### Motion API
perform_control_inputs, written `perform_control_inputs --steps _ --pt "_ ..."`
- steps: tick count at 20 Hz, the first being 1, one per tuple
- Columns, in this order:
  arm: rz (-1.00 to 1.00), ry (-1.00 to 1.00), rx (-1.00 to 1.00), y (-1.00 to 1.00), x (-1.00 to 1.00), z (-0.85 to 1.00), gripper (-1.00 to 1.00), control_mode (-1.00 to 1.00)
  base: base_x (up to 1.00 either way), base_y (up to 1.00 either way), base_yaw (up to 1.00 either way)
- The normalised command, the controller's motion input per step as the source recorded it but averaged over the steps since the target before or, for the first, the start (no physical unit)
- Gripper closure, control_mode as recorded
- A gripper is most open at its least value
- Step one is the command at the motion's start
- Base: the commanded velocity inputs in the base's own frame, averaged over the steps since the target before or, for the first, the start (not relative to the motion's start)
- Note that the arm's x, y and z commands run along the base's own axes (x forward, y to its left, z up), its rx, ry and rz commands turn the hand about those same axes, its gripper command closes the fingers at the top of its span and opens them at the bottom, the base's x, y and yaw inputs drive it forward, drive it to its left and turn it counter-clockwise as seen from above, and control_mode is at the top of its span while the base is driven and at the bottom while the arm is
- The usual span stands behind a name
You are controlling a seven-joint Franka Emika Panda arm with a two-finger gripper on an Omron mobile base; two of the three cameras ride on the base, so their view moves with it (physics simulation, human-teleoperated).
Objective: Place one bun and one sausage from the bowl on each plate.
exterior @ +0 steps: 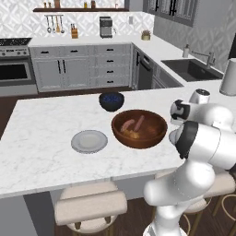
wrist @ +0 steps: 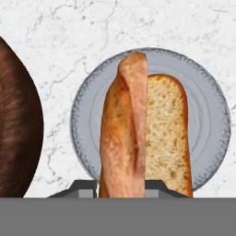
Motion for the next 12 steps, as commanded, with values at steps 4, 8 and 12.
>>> perform_control_inputs --steps 4,8,12 --pt "0.0 0.0 0.0 0.01 0.0 -0.27 1.0 -1.0 0.0 0.0 0.0" --pt "0.0 0.0 0.0 0.0 0.17 -0.03 1.0 -1.0 0.0 0.0 0.0" --pt "0.0 0.0 0.0 0.03 0.01 0.0 1.0 -1.0 0.0 0.0 0.0"
